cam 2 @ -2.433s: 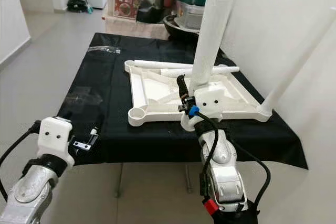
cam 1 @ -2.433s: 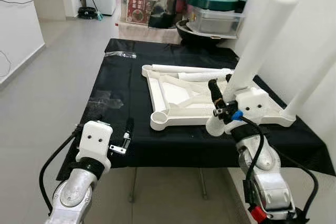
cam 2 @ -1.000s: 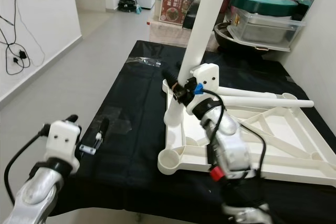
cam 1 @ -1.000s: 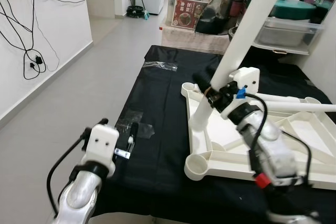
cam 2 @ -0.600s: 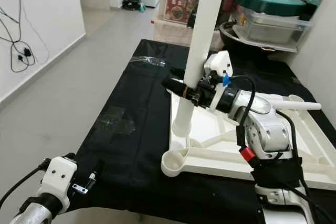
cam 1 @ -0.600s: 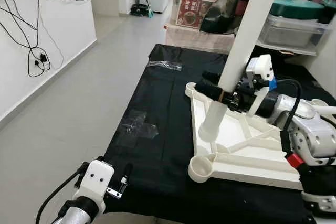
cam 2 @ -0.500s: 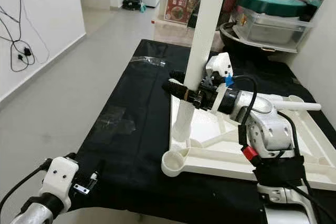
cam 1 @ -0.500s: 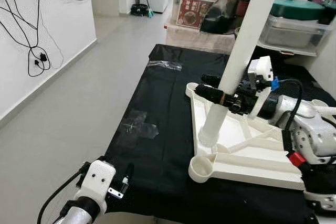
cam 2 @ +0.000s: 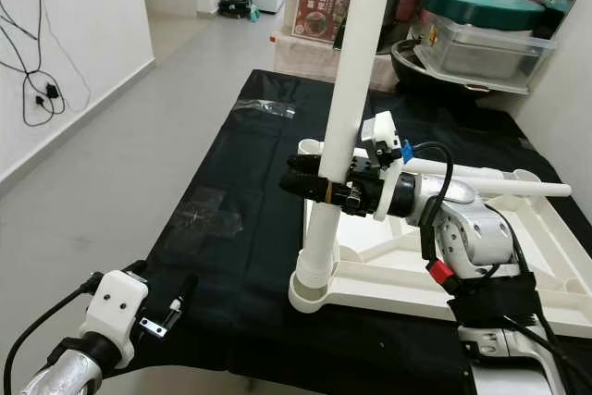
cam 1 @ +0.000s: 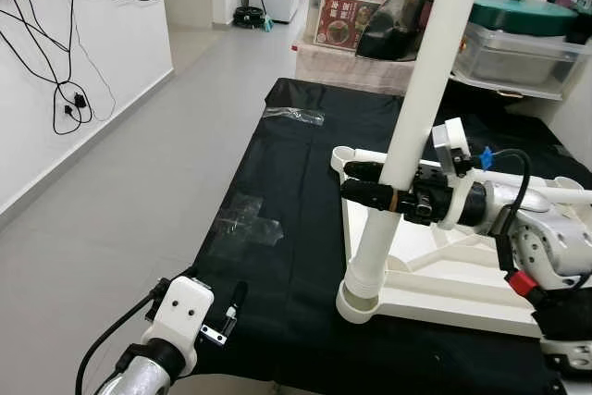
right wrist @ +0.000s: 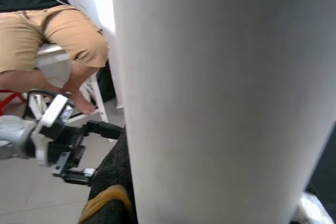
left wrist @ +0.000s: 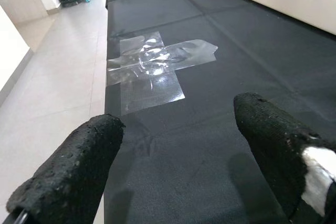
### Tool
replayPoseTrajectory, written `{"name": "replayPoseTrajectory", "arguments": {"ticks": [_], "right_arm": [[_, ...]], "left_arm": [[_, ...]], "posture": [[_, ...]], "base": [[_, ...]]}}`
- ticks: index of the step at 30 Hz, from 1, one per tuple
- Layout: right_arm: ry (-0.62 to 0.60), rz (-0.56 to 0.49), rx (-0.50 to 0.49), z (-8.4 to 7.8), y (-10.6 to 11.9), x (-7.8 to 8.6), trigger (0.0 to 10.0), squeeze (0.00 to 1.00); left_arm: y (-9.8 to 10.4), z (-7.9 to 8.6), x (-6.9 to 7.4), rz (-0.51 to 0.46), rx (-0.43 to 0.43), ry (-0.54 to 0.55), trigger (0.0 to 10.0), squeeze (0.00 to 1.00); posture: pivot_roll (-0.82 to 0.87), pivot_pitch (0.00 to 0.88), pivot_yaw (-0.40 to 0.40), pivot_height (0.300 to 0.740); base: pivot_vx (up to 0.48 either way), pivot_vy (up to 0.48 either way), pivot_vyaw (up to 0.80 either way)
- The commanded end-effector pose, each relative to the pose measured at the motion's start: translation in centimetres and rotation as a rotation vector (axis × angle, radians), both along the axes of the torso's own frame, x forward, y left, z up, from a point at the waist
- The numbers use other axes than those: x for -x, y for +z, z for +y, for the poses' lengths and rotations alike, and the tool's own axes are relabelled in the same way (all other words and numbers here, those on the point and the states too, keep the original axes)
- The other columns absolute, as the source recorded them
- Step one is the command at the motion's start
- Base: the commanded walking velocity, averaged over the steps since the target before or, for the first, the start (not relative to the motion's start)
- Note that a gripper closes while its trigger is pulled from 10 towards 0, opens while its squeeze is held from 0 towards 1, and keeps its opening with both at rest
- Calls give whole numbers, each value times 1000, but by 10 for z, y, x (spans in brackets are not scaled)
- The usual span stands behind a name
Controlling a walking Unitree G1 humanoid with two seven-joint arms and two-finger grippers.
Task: Building children table
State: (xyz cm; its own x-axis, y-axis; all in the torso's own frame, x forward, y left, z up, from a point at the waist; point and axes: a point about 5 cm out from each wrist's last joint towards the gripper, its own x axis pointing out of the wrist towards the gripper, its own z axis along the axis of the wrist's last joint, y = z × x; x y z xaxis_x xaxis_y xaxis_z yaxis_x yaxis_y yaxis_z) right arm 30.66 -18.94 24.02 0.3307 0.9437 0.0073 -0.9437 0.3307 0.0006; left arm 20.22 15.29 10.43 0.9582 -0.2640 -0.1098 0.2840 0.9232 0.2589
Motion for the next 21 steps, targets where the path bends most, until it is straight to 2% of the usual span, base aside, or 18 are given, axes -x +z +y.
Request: {"name": "replayPoseTrajectory", "arguments": {"ticks": [1,17,21], "right_arm": [[36,1,2,3,-3,4,10000,0],[58,22,-11,3,-16,13,10000,0],[22,28,-6,-2,-25,14,10000,0]], "left_arm": [[-2,0,0,4,1,-6,10000,0],[-1,1,-2,0,0,-13,10000,0],[0,1,-4,-3,-3,-19,10000,0]], "posture": [[96,0,-124,740],[97,0,-107,740],[95,0,-100,740]], "base": [[0,0,0],[0,0,0],[0,0,0]]}}
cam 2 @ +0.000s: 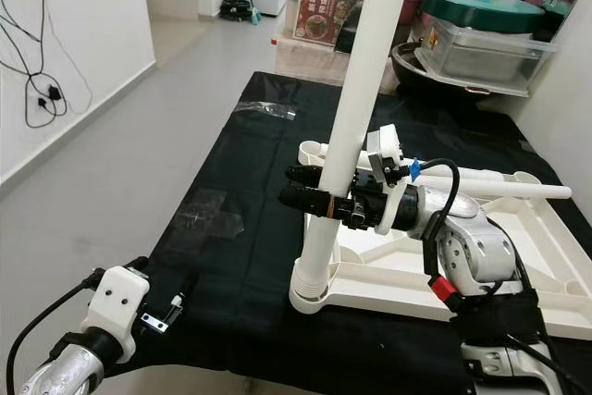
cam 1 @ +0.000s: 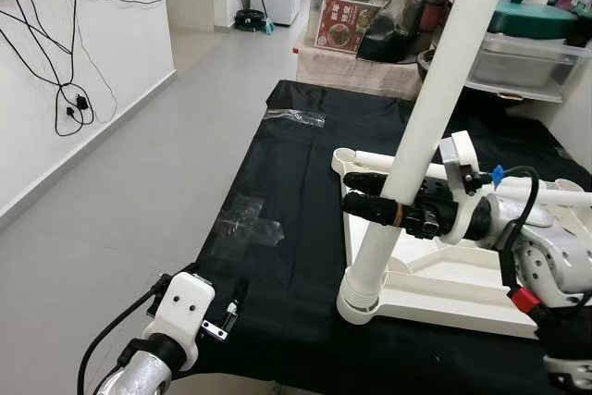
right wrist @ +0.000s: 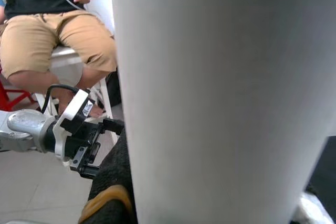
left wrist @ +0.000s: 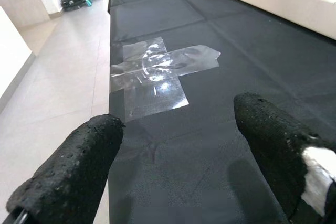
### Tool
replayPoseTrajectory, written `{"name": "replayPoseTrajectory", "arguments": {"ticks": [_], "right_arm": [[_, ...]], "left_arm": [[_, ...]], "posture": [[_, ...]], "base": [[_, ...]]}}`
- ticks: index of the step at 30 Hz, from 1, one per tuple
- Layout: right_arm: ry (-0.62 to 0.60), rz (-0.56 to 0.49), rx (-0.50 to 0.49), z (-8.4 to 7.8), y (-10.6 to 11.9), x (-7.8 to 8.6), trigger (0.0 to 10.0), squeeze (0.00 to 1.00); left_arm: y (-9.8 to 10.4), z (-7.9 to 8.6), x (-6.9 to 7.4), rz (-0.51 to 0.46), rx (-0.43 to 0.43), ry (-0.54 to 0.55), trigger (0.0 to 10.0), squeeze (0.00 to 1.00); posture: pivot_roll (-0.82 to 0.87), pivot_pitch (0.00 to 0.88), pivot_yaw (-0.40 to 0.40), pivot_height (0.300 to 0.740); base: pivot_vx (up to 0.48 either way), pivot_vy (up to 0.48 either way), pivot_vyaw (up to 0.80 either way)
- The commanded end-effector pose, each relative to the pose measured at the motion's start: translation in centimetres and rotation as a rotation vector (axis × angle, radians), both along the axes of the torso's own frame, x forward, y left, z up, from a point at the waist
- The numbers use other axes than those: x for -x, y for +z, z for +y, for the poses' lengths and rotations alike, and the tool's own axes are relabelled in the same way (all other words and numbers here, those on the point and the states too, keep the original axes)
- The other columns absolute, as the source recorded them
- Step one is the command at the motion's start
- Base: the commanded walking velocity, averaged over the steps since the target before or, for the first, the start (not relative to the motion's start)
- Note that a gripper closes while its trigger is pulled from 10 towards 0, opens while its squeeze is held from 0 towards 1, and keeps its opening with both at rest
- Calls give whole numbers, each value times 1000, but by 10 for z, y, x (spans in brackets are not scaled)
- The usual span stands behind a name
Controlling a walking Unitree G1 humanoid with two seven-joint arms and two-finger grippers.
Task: Building children table
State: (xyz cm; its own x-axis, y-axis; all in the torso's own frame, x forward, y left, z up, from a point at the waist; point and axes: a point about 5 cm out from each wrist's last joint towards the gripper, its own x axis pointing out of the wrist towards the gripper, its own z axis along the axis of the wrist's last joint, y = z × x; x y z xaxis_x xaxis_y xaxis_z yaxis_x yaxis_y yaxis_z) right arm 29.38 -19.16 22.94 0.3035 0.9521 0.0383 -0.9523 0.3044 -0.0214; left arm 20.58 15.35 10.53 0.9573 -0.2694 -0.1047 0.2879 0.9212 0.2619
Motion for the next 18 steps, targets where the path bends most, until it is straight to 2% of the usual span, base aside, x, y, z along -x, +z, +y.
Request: {"name": "replayPoseTrajectory", "arguments": {"ticks": [1,18], "right_arm": [[-16,64,14,-1,-16,1,10000,0],[-121,55,32,-18,-28,-4,10000,0]], "left_arm": [[-1,1,-1,1,-3,-15,10000,0],[1,0,-4,-8,-3,-24,10000,0]], "posture": [[95,0,-100,740],[97,0,-90,740]], "base": [[0,0,0],[0,0,0]]}}
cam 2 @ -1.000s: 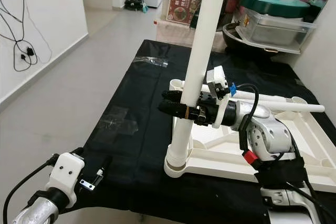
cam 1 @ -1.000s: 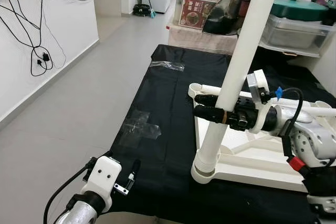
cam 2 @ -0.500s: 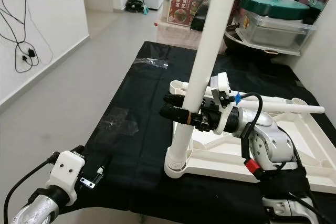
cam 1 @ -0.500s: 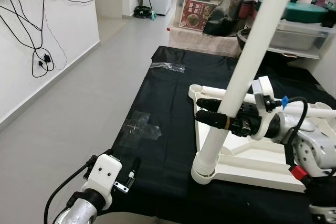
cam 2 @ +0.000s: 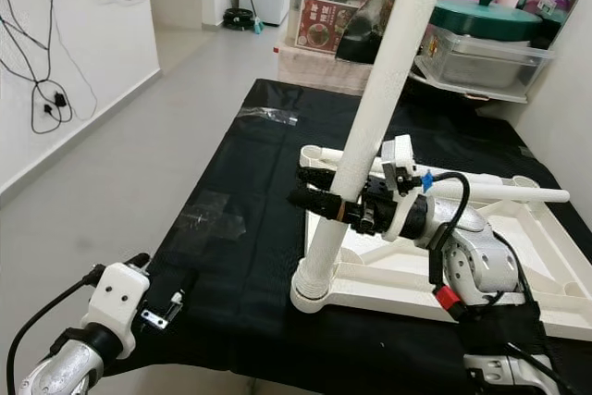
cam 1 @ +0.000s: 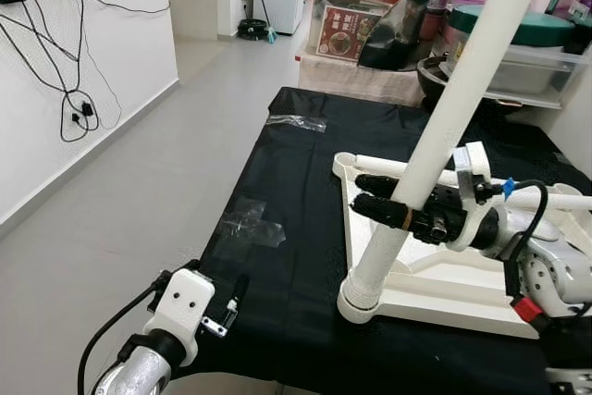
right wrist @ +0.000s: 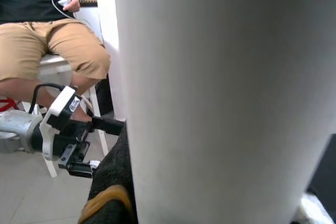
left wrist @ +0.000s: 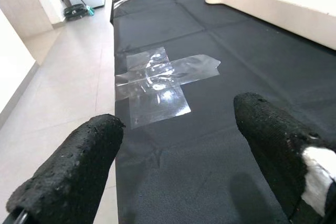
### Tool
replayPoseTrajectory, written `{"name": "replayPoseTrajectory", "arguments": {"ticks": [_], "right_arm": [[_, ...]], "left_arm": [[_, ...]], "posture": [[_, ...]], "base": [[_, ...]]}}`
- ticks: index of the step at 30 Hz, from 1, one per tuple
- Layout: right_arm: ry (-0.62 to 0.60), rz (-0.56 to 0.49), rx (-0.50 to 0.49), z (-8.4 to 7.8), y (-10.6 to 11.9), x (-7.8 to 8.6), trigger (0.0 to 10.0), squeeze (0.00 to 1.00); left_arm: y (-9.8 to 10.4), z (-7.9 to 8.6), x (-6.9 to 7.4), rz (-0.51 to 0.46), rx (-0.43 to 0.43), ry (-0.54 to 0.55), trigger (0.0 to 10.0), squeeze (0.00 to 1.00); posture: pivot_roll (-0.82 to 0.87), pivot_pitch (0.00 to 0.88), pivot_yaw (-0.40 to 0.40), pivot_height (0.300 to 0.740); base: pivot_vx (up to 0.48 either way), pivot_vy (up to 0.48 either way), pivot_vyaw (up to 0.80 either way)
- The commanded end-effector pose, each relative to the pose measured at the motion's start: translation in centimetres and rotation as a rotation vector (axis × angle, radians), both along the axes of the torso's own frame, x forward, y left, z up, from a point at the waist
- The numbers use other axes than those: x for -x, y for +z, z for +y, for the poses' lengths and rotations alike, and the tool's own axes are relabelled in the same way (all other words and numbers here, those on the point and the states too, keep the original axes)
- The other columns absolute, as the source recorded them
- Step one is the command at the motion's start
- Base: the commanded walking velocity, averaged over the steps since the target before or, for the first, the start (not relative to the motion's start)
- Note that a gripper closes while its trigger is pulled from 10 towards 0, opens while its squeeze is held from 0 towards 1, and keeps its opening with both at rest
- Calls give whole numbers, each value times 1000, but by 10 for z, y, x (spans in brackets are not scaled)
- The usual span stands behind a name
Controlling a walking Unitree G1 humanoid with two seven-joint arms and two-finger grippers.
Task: Building children table
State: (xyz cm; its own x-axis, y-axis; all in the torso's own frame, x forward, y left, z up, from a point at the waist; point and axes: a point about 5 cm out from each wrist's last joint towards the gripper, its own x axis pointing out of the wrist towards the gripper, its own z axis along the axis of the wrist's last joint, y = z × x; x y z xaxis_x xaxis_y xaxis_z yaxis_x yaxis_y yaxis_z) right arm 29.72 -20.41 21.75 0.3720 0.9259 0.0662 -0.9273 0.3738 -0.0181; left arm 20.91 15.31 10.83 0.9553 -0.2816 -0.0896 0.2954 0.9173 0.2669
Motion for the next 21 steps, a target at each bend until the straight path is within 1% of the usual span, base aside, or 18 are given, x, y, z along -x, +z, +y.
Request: {"name": "replayPoseTrajectory", "arguments": {"ticks": [1,6,10,11,14,15,17,18,19,21], "right_arm": [[-47,64,57,-6,-16,-1,10000,0],[-58,69,58,-7,-19,-1,10000,0],[-86,83,62,-11,-25,-1,10000,0],[-81,82,68,-8,-27,1,10000,0],[-77,81,72,-6,-29,3,10000,0],[-84,73,72,-1,-31,4,10000,0],[-155,74,67,5,-35,0,10000,0],[-196,67,79,8,-37,-3,10000,0],[-196,67,79,8,-37,-3,10000,0],[-264,66,97,14,-41,-7,10000,0]], "left_arm": [[-2,1,-1,8,-2,-11,10000,0],[-2,1,-1,7,-3,-12,10000,0],[-2,1,-3,6,-6,-17,10000,0],[-2,1,-3,5,-6,-19,10000,0],[-2,1,-3,5,-7,-20,10000,0],[-2,1,-3,5,-8,-21,10000,0],[-2,1,-4,4,-9,-21,10000,0],[-2,1,-4,4,-10,-21,10000,0],[-2,1,-4,4,-10,-21,10000,0],[-2,0,-4,5,-10,-23,10000,0]], "posture": [[97,0,-90,740],[98,0,-89,740],[95,0,-83,740],[95,0,-82,740],[95,0,-82,740],[95,0,-82,740],[96,0,-83,740],[92,0,-83,740],[92,0,-83,740],[90,0,-84,740]], "base": [[0,0,0],[0,0,0],[0,0,0],[0,0,0],[0,0,0],[0,0,0],[0,0,0],[0,0,0],[0,0,0],[0,0,0]]}}
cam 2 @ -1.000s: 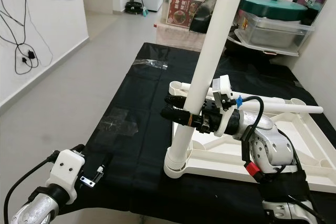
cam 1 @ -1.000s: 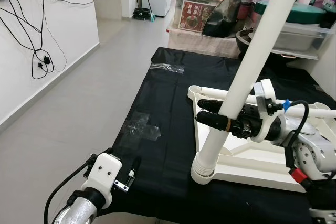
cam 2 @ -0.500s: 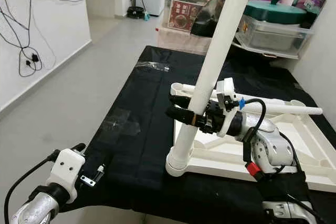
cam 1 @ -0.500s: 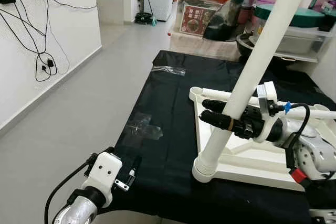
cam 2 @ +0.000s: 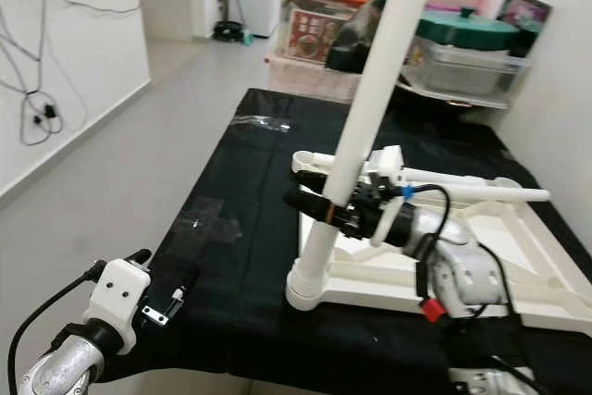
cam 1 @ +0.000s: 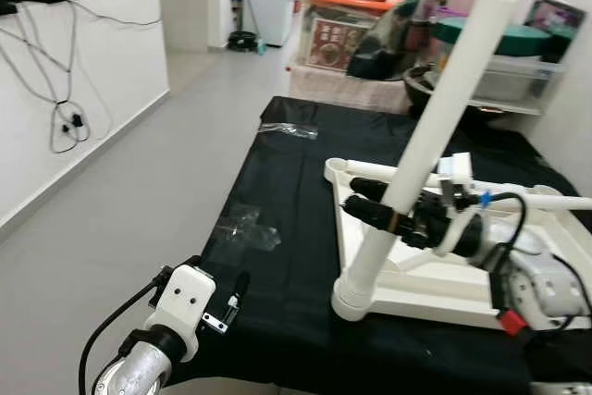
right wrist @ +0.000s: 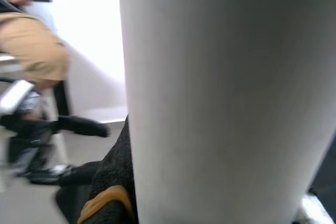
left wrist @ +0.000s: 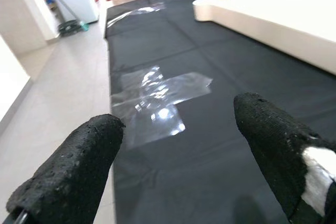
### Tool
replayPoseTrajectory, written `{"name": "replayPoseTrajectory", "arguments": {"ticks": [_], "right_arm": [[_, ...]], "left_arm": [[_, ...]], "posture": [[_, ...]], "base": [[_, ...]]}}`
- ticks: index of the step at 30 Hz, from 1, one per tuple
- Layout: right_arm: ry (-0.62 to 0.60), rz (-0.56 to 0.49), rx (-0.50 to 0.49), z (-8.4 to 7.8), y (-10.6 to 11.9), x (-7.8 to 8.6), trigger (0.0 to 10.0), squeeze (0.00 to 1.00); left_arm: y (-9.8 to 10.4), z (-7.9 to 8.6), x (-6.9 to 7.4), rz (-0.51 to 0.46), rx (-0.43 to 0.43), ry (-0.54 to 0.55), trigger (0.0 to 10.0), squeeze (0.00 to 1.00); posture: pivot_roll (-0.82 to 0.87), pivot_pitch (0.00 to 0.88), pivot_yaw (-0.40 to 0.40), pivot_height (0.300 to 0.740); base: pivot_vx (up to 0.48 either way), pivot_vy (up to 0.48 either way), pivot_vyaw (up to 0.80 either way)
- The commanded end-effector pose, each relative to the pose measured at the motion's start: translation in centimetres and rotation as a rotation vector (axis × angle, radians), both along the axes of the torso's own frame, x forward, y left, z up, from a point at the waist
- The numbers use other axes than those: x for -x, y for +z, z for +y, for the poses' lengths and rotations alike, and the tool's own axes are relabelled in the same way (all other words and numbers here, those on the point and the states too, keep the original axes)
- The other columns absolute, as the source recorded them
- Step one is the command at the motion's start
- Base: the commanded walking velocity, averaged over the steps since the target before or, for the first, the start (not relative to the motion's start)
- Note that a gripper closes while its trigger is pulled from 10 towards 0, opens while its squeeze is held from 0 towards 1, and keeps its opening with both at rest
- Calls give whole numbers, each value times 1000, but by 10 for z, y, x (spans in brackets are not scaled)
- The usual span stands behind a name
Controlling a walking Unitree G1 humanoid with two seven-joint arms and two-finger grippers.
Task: Building children table
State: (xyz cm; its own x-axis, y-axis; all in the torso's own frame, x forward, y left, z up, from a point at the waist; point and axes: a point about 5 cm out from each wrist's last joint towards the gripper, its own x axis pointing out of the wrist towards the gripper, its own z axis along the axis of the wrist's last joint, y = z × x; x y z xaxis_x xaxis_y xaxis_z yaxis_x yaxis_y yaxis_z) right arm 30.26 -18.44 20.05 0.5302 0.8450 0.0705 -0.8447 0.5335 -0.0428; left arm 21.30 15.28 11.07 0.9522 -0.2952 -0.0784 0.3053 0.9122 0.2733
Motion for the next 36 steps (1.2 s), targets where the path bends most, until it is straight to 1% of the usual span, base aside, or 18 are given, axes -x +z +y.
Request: {"name": "replayPoseTrajectory", "arguments": {"ticks": [1,3,4,6,7,9,10,13,15,17,20,21,22,23,26,29,30,36], "right_arm": [[-145,92,87,-2,-25,-5,10000,0],[-265,88,36,5,-22,-11,10000,0],[-265,88,36,5,-22,-11,10000,0],[-330,80,-6,13,-20,-12,10000,0],[-330,80,-6,13,-20,-12,10000,0],[-340,102,-13,21,-25,-10,10000,0],[-340,102,-13,21,-25,-10,10000,0],[-345,132,-2,24,-29,-9,10000,0],[-370,159,49,26,-31,-12,10000,0],[-370,159,49,26,-31,-12,10000,0],[-425,170,84,27,-29,-18,10000,0],[-425,170,84,27,-29,-18,10000,0],[-453,190,95,28,-29,-22,10000,0],[-453,190,95,28,-29,-22,10000,0],[-522,239,111,31,-31,-30,10000,0],[-554,267,111,33,-33,-33,10000,0],[-584,292,111,32,-35,-35,10000,0],[-639,309,111,28,-37,-37,10000,0]], "left_arm": [[-5,0,0,17,-7,-10,10000,0],[-5,-1,-1,16,-5,-12,10000,0],[-5,-1,-1,16,-5,-12,10000,0],[-5,-2,-1,18,-2,-14,10000,0],[-5,-2,-1,18,-2,-14,10000,0],[-6,-2,-1,21,-1,-17,10000,0],[-6,-2,-1,21,-1,-17,10000,0],[-7,-2,-1,21,-1,-19,10000,0],[-8,-4,-2,23,1,-22,10000,0],[-8,-4,-2,23,1,-22,10000,0],[-8,-6,-2,24,4,-24,10000,0],[-8,-6,-2,24,4,-24,10000,0],[-9,-7,-2,25,5,-24,10000,0],[-9,-7,-2,25,5,-24,10000,0],[-10,-9,-2,29,9,-24,10000,0],[-11,-9,-2,31,9,-26,10000,0],[-11,-10,-2,33,8,-26,10000,0],[-12,-10,-2,35,9,-25,10000,0]], "posture": [[90,0,-84,740],[86,0,-85,740],[86,0,-85,740],[82,0,-83,740],[82,0,-83,740],[82,0,-84,740],[82,0,-84,740],[80,0,-86,740],[76,0,-90,740],[76,0,-90,740],[77,0,-99,740],[77,0,-99,740],[78,0,-102,740],[78,0,-102,740],[81,0,-106,740],[81,0,-107,740],[82,0,-112,740],[80,0,-114,740]], "base": [[0,0,0],[0,0,0],[0,0,0],[0,0,0],[0,0,0],[0,0,0],[0,0,0],[0,0,0],[0,0,0],[0,0,0],[0,0,0],[0,0,0],[0,0,0],[0,0,0],[0,0,0],[0,0,0],[0,0,0],[0,0,0]]}}
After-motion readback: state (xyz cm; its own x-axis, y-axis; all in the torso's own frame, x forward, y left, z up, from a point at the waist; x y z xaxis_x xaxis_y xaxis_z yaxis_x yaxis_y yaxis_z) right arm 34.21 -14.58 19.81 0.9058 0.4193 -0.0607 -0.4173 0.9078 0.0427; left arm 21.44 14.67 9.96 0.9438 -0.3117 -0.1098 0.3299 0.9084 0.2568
